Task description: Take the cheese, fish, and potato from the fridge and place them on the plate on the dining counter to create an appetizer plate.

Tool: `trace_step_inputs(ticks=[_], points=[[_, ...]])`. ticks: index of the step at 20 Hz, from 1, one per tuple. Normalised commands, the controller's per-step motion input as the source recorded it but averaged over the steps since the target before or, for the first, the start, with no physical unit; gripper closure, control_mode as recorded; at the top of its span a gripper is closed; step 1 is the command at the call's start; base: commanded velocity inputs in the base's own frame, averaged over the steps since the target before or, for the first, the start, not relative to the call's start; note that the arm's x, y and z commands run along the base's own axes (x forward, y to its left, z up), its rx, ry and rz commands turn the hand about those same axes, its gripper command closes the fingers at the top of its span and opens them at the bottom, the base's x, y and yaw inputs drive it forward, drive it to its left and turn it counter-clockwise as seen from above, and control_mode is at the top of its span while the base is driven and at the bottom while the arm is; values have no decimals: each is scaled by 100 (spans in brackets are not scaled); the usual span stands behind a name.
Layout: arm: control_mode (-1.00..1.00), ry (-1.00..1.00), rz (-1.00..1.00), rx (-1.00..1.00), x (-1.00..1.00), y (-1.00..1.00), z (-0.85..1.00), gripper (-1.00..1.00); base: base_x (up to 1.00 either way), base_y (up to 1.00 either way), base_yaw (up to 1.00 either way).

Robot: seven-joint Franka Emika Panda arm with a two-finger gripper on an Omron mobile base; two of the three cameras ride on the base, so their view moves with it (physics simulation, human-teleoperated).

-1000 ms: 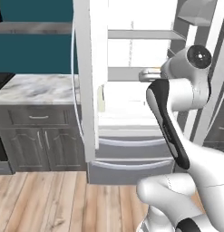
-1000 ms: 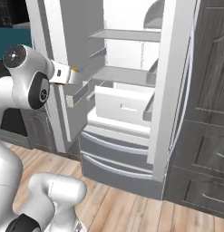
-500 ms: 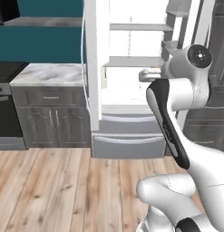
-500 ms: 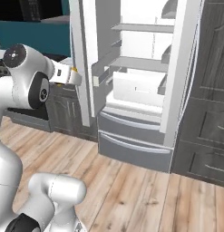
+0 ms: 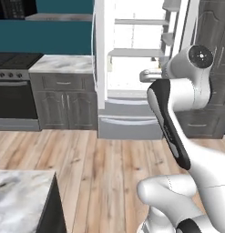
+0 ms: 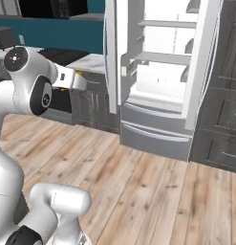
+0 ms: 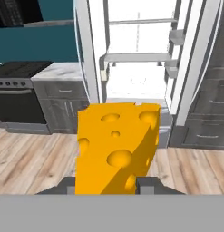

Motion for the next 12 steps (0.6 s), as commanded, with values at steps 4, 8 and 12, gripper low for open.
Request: trace_step_inputs(ticks=[4, 8, 12], points=[[100, 0, 0, 0, 0, 0, 0, 100, -100, 33, 9], [100, 0, 0, 0, 0, 0, 0, 100, -100, 25, 11], [100, 0, 0, 0, 0, 0, 0, 100, -100, 24, 12]])
